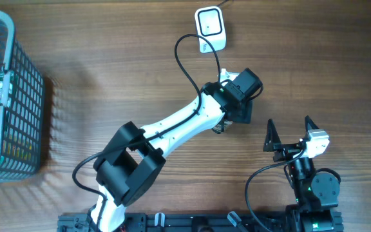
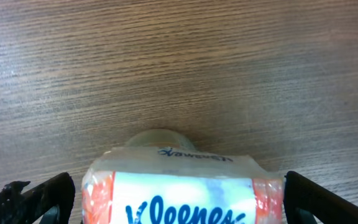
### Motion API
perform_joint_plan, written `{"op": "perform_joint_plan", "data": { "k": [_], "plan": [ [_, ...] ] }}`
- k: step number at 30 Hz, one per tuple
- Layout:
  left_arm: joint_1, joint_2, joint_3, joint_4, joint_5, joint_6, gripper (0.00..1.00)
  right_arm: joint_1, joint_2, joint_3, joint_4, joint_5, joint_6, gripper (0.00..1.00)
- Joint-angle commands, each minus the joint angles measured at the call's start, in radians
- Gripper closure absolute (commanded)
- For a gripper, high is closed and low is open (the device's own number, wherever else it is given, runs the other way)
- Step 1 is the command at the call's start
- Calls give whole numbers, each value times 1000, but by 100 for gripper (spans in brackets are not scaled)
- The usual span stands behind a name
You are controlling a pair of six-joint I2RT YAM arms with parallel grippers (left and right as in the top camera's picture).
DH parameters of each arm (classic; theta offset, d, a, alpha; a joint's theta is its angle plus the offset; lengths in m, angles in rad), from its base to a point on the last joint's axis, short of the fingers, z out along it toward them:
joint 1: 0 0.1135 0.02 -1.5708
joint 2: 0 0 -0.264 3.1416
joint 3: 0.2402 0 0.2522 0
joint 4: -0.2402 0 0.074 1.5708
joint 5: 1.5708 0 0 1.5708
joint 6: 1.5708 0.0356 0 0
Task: Scan the item barcode
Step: 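Carry the tissue pack with the left gripper and set it on the table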
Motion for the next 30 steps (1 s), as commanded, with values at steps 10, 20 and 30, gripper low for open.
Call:
{"op": "perform_joint_plan", "data": {
  "k": [10,20,30],
  "plan": [
    [415,-522,145,-55,-96,177,0,-4,0,-1,4,2,6,0],
    [1229,-768,145,-305,-99,160,0,-4,0,-1,4,2,6,0],
    [1626,-678,67,-454,-100,-173,0,-4,0,-1,4,2,6,0]
  ]
}}
